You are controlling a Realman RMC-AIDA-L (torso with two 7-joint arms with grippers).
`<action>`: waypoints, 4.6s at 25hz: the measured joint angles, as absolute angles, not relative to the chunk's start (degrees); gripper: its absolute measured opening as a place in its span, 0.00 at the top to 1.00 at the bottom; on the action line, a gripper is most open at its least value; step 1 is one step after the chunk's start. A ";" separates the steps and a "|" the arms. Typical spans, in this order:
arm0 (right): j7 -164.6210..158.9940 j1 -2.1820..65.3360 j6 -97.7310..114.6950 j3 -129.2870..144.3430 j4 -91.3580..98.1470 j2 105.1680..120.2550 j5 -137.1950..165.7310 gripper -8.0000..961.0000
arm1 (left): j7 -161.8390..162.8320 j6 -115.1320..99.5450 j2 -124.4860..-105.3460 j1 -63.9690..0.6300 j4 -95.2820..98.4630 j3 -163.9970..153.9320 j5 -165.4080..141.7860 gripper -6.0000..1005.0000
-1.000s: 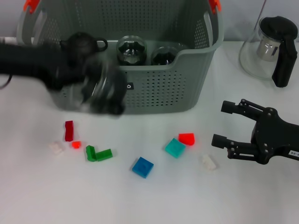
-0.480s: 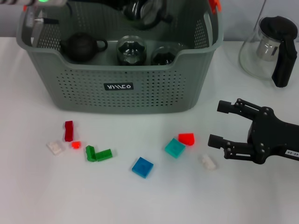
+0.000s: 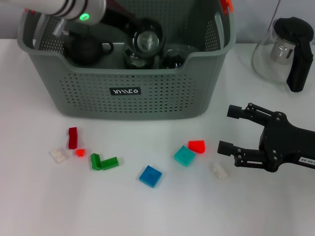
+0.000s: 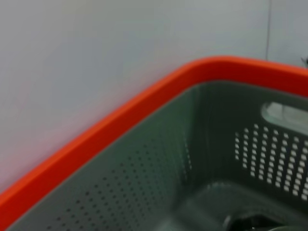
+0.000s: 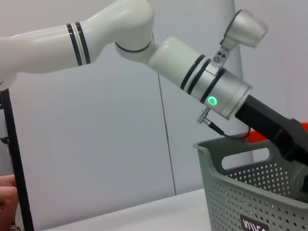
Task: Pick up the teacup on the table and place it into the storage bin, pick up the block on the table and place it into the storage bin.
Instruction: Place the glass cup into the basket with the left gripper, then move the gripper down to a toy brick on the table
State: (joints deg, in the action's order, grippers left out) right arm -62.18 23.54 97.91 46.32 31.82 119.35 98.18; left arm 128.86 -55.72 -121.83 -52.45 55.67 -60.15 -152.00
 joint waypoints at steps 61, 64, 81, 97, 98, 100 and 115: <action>-62.67 22.83 97.89 45.96 31.73 118.93 98.17 0.02 | 60.81 -88.51 -124.33 -20.44 48.97 -15.03 -132.33 0.50; -62.60 22.79 97.90 45.96 31.73 118.98 98.17 0.02 | 61.12 -87.78 -124.26 -20.39 48.30 -13.87 -132.70 0.49; -62.40 22.67 97.91 46.01 31.02 118.72 98.17 0.01 | 59.83 -82.91 -124.15 -20.72 46.06 -14.13 -136.23 0.28; -62.40 22.67 97.93 45.99 30.93 118.74 98.17 0.02 | 59.96 -80.54 -124.19 -20.89 45.63 -14.50 -136.51 0.28; -62.40 22.67 97.93 45.98 30.93 118.74 98.17 0.02 | 60.00 -80.50 -124.19 -20.89 45.61 -14.54 -136.56 0.28; -62.40 22.67 97.92 45.96 30.93 118.74 98.17 0.02 | 60.07 -80.44 -124.19 -20.91 45.45 -14.63 -136.60 0.28; -62.40 22.67 97.91 45.97 30.93 118.74 98.17 0.02 | 60.54 -77.85 -124.23 -21.35 44.33 -14.95 -136.60 0.45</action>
